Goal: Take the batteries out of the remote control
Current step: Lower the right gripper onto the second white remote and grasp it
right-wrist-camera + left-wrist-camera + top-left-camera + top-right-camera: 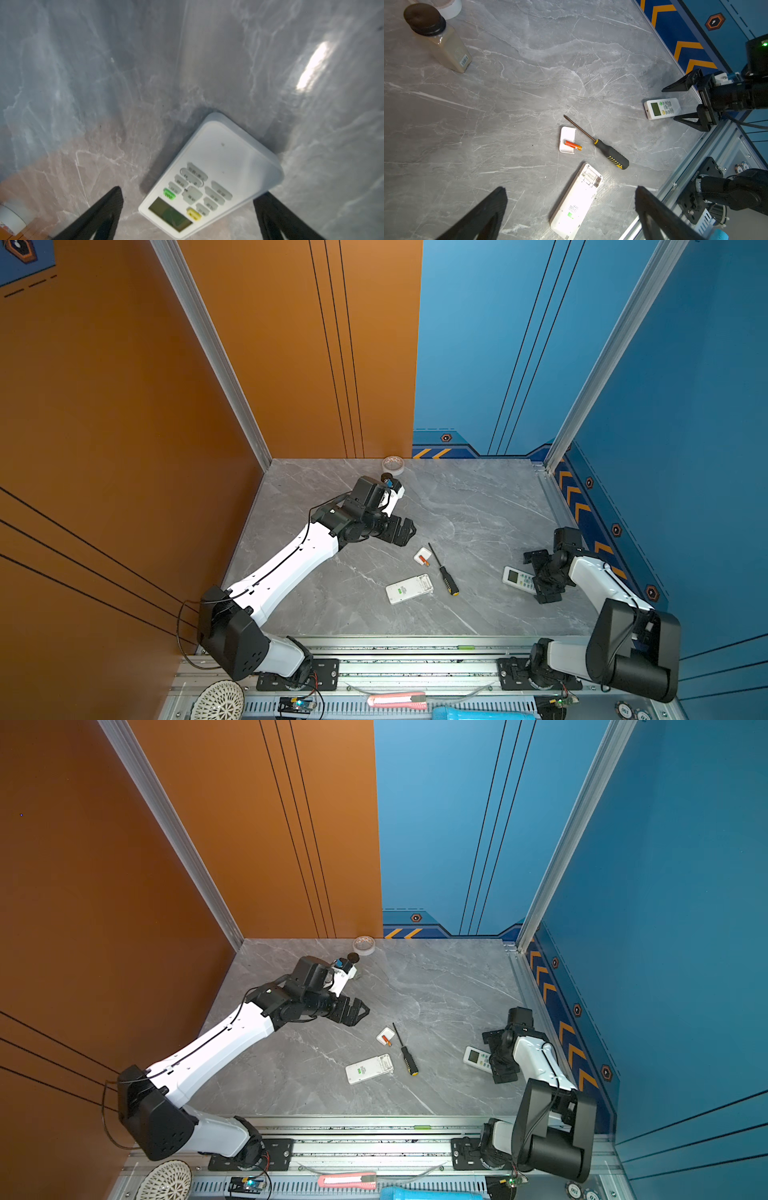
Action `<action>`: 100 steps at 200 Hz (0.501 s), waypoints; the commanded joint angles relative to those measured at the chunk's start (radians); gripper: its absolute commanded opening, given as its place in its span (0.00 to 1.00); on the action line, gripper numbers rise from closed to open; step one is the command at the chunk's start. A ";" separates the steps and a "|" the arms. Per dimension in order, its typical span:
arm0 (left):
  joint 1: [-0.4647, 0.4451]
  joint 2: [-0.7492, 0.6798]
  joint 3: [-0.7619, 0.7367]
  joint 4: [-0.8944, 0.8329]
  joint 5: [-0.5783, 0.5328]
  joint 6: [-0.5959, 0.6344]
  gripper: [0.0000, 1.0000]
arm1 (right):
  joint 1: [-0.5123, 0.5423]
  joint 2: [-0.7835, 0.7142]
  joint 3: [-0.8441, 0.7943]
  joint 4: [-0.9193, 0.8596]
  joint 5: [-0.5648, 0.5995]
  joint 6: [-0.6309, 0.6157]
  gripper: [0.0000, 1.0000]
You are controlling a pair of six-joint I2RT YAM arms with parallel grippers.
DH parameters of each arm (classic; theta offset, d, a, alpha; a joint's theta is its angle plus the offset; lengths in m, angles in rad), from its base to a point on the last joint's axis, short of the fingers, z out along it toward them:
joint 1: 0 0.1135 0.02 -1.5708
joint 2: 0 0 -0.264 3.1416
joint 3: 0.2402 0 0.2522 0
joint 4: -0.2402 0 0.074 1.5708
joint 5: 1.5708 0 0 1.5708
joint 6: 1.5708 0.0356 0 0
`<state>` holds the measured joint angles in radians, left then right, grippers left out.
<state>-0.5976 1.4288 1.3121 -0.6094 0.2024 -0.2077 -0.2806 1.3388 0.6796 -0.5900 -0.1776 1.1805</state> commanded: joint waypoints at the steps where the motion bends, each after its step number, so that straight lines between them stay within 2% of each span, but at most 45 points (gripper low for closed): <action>1: -0.006 -0.034 -0.019 -0.001 -0.014 -0.008 0.98 | 0.010 0.044 0.010 0.028 0.051 0.088 0.98; 46: -0.004 -0.035 -0.028 -0.001 -0.021 -0.010 0.98 | 0.031 0.097 0.010 0.022 0.101 0.159 0.92; 100: 0.001 -0.035 -0.022 0.000 -0.020 -0.010 0.98 | 0.055 0.125 0.029 0.000 0.105 0.170 0.74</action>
<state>-0.5976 1.4136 1.2961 -0.6094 0.1978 -0.2108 -0.2401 1.4254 0.7280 -0.5968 -0.0975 1.3289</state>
